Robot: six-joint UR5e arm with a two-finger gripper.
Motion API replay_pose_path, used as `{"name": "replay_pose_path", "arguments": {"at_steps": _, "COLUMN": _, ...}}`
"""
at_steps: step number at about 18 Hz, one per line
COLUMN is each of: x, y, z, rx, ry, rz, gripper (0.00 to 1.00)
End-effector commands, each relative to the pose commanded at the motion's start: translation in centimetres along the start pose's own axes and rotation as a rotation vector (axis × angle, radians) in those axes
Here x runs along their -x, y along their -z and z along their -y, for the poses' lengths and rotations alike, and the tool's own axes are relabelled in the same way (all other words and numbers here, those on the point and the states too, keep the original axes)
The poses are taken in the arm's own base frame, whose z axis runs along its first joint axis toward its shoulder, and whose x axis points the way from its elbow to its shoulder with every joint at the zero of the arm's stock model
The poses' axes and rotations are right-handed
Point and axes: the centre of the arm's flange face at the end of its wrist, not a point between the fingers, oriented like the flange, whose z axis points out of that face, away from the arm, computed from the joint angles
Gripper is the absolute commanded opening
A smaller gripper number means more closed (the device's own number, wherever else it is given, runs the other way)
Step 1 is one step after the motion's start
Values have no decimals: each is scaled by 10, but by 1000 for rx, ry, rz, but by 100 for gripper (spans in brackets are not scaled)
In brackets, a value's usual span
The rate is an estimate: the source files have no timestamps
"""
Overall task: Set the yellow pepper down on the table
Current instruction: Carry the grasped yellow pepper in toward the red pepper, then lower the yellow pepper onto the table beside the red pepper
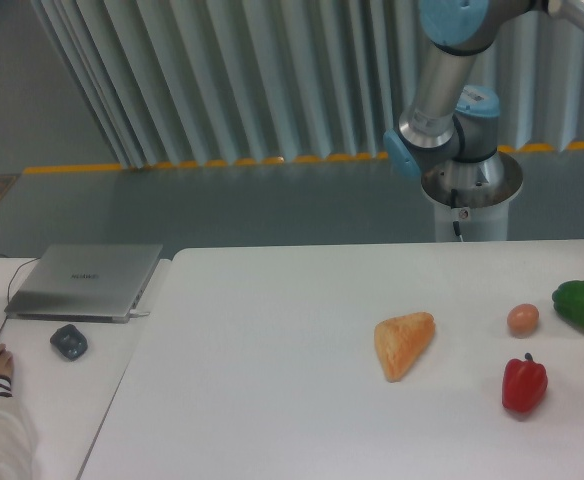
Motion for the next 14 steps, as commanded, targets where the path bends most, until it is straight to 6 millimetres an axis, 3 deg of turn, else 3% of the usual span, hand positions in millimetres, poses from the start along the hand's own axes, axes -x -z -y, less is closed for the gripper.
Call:
{"name": "replay_pose_path", "arguments": {"at_steps": 5, "x": -17, "y": 10, "z": 83, "rx": -30, "ry": 266, "rz": -29, "gripper": 42}}
{"name": "replay_pose_path", "arguments": {"at_steps": 8, "x": -20, "y": -5, "z": 128, "rx": -83, "ry": 457, "rz": -52, "gripper": 43}}
{"name": "replay_pose_path", "arguments": {"at_steps": 11, "x": -18, "y": -17, "z": 174, "rx": -91, "ry": 528, "rz": 34, "gripper": 43}}
{"name": "replay_pose_path", "arguments": {"at_steps": 14, "x": -21, "y": -27, "z": 193, "rx": -17, "ry": 535, "rz": 94, "gripper": 43}}
